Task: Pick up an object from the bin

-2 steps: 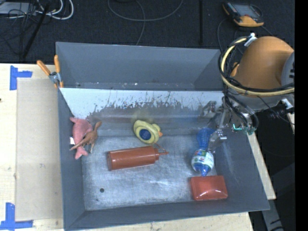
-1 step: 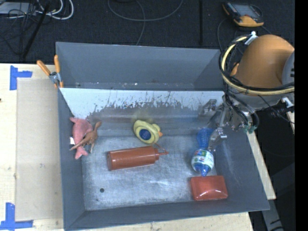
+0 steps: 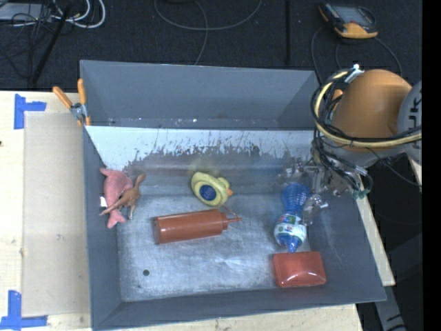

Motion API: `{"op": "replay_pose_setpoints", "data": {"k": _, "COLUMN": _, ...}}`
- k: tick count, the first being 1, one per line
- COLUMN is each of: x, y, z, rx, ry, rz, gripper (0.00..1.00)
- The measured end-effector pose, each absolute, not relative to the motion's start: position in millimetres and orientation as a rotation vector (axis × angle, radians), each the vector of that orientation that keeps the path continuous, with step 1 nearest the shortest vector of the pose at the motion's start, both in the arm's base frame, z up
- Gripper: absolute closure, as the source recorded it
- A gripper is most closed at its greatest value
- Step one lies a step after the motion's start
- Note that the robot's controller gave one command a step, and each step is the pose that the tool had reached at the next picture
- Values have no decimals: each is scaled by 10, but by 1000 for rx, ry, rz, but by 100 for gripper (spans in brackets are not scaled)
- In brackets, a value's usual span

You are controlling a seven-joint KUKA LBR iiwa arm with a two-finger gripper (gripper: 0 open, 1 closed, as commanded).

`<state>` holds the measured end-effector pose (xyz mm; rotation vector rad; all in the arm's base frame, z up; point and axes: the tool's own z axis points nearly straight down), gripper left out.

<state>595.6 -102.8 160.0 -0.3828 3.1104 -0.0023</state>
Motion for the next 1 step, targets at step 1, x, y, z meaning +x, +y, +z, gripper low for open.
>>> {"op": "replay_pose_setpoints", "data": {"k": 1, "x": 5908, "y": -1114, "z": 1075, "rx": -693, "ry": 3069, "rz": 4, "gripper": 0}}
